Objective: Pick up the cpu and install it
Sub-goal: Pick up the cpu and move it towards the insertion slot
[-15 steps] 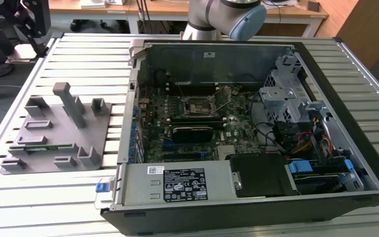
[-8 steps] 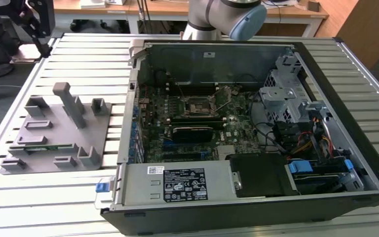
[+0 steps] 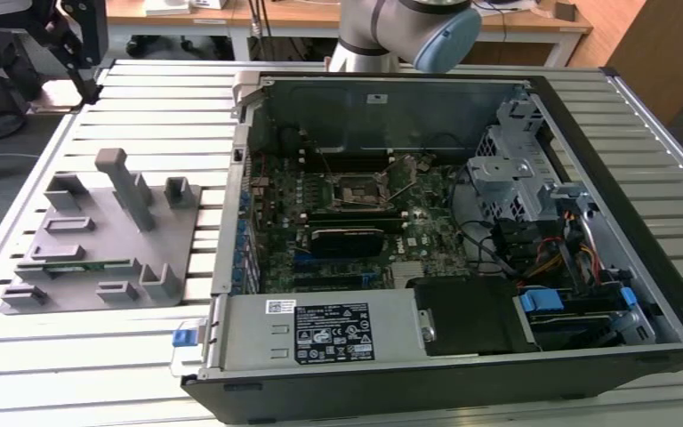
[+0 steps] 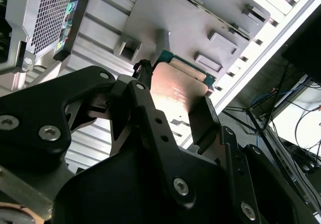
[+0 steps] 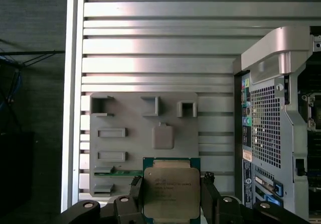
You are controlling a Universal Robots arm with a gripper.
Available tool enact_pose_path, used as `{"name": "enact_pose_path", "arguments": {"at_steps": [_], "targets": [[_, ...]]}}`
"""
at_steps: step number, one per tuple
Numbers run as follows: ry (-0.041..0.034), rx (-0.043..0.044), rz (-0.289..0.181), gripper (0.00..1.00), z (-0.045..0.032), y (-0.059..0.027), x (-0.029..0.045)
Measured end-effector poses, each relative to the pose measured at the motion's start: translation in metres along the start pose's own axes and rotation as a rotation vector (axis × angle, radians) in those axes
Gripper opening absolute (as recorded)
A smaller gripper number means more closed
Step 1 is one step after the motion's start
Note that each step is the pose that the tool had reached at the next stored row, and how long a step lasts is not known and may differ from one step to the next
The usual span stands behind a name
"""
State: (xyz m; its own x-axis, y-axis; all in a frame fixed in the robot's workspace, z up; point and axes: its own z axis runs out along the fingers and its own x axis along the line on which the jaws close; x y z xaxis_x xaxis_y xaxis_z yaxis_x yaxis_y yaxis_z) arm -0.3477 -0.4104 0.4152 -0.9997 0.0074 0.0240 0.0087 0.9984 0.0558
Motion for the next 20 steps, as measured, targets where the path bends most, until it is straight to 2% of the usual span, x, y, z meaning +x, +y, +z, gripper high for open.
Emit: {"name": "enact_pose_path", "arguments": {"at_steps": [20], "targets": [[0.0, 0.0, 0.0, 0.54, 0.0002, 0.0001, -0.0177]]}}
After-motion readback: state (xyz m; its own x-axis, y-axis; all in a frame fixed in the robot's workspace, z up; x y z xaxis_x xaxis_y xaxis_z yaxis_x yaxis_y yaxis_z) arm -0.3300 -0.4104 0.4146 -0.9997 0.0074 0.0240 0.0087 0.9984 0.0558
